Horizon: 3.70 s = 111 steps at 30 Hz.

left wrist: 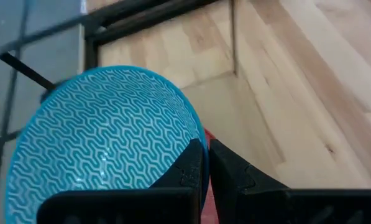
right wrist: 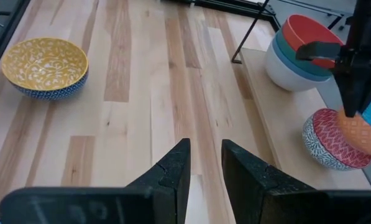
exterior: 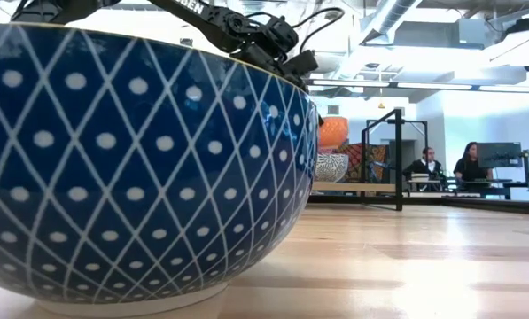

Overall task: Place and stack bowls onto a shelf
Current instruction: Stack the light blue pattern bowl on top of the red pattern bowl on the shelf, then stack the blue pattern bowl on top of the light blue pattern bowl on the shelf

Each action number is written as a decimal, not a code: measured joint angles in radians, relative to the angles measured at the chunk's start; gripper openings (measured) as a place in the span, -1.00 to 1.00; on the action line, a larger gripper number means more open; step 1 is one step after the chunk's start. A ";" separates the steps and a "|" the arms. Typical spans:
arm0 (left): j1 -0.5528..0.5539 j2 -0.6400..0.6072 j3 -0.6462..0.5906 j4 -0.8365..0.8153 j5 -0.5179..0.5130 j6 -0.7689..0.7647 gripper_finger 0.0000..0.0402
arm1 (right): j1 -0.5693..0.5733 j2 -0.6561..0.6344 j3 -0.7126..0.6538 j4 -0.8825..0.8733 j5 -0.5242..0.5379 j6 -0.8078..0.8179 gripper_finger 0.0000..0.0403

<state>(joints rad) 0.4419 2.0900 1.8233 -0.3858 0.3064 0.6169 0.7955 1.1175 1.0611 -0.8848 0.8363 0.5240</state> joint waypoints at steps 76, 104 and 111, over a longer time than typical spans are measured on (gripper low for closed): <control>-0.855 -0.333 -0.456 0.097 -0.470 -0.291 -0.02 | 0.144 0.403 -0.264 0.293 -0.629 0.785 -0.69; -0.822 0.025 -0.130 0.099 -0.389 0.134 -0.02 | -0.347 0.362 -0.067 0.287 -0.732 0.209 -0.78; -0.806 0.023 -0.129 0.091 -0.365 0.092 -0.28 | -0.347 0.363 -0.060 0.287 -0.734 0.198 -0.77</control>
<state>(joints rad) -0.3642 2.1128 1.6947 -0.2947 -0.0590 0.7094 0.4480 1.4803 1.0016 -0.5980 0.1020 0.7223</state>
